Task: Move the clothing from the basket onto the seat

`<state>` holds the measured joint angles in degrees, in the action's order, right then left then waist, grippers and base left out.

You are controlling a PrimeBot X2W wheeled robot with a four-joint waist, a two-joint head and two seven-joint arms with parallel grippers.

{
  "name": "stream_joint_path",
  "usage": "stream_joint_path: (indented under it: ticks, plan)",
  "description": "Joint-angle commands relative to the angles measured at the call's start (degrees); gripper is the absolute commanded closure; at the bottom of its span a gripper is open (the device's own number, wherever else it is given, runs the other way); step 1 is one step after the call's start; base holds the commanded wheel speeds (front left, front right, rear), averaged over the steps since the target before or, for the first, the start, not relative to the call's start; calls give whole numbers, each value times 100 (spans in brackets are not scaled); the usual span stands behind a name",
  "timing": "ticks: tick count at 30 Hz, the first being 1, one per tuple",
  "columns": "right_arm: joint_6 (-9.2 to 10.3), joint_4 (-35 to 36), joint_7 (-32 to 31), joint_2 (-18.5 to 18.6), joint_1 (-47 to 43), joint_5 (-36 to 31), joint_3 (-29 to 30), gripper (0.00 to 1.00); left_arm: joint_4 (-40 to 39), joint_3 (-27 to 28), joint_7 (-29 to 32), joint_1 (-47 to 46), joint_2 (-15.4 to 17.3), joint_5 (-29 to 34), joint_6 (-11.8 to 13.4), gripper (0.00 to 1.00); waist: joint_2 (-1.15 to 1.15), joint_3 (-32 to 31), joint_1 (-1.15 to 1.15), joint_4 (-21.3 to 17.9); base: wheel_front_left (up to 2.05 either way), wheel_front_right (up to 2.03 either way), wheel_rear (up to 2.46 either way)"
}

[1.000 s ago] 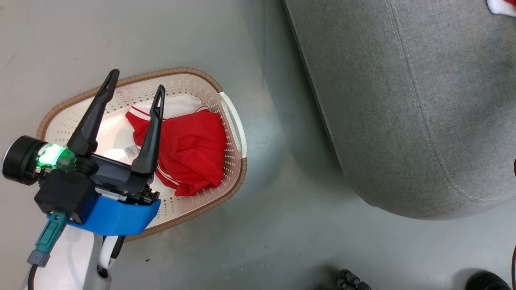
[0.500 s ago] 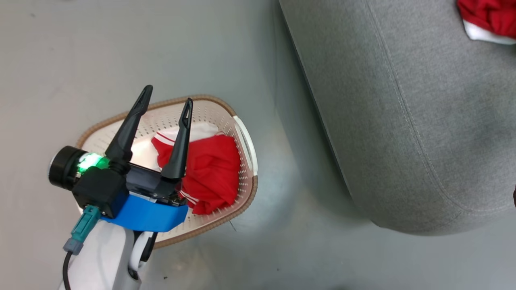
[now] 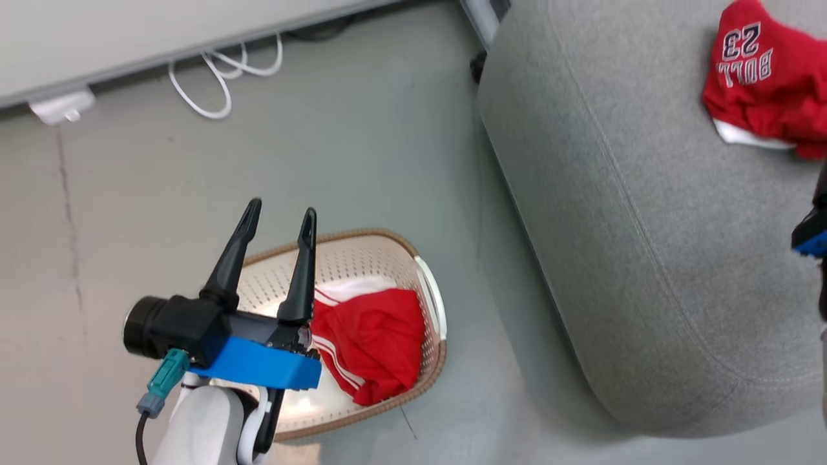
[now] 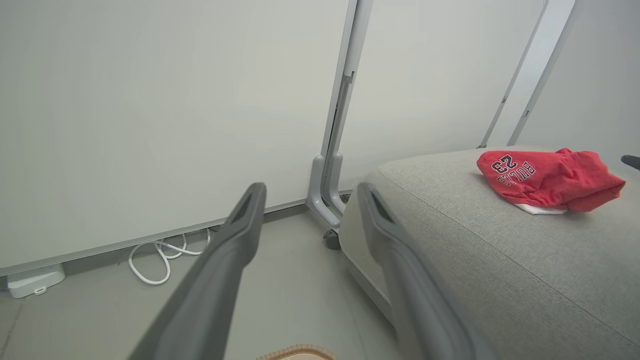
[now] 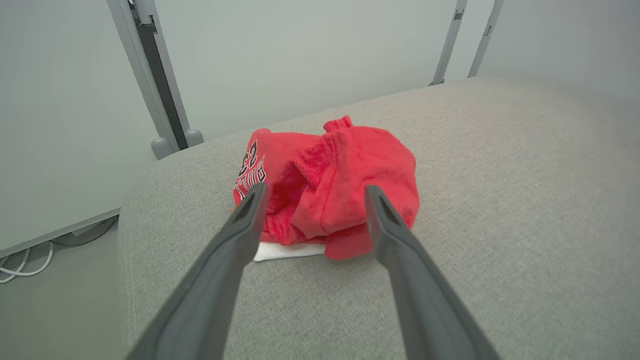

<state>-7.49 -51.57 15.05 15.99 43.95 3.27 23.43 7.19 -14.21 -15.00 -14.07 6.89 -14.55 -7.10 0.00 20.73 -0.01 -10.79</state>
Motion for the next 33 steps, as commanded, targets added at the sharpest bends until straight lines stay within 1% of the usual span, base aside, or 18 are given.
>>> stream_joint_path:
  ticks: [1, 5, 11, 12, 17, 21, 27, 33]
  plan:
    - [-1, 200, 19, -70, -309, -81, -117, 0, 93, 91, -25, 122, -63, -18, -41, 0, 0, -434, 1, 191, 0, 0, 0]
    - [-1, 742, 19, -203, -862, -149, -318, 0, 269, 214, -24, 292, -159, -27, -51, 0, 0, -744, 1, 316, 0, 0, 0]
    - [-1, 1670, 14, -592, -1800, -175, -660, 0, 490, 419, -22, 497, -243, -57, -51, 0, 0, -1161, 1, 463, 0, 0, 0]
    - [-1, 1670, 14, -592, -1800, -175, -660, 0, 490, 419, -22, 497, -243, -57, -51, 0, 0, -1161, 1, 463, 0, 0, 0]
    - [-1, 2317, -131, -868, -2485, -196, -1026, 0, 601, 663, -22, 728, -273, -101, -52, 0, 0, -1456, 1, 570, 0, 0, 0]
    - [-1, 2780, -208, -1094, -2903, 10, -1225, 0, 701, 830, -22, 879, -298, -101, -53, 0, 0, -1667, 1, 675, 0, 0, 0]
    - [-1, 3257, -454, -1239, -3428, 172, -1564, 0, 1004, 999, -21, 1031, -325, -91, -53, 0, 0, -1928, 1, 885, 0, 0, 0]
    - [-1, 3579, -625, -1291, -3766, 141, -1789, 0, 1293, 1103, -21, 1101, -348, -77, -54, 0, 0, -2089, 1, 1131, 0, 0, 0]
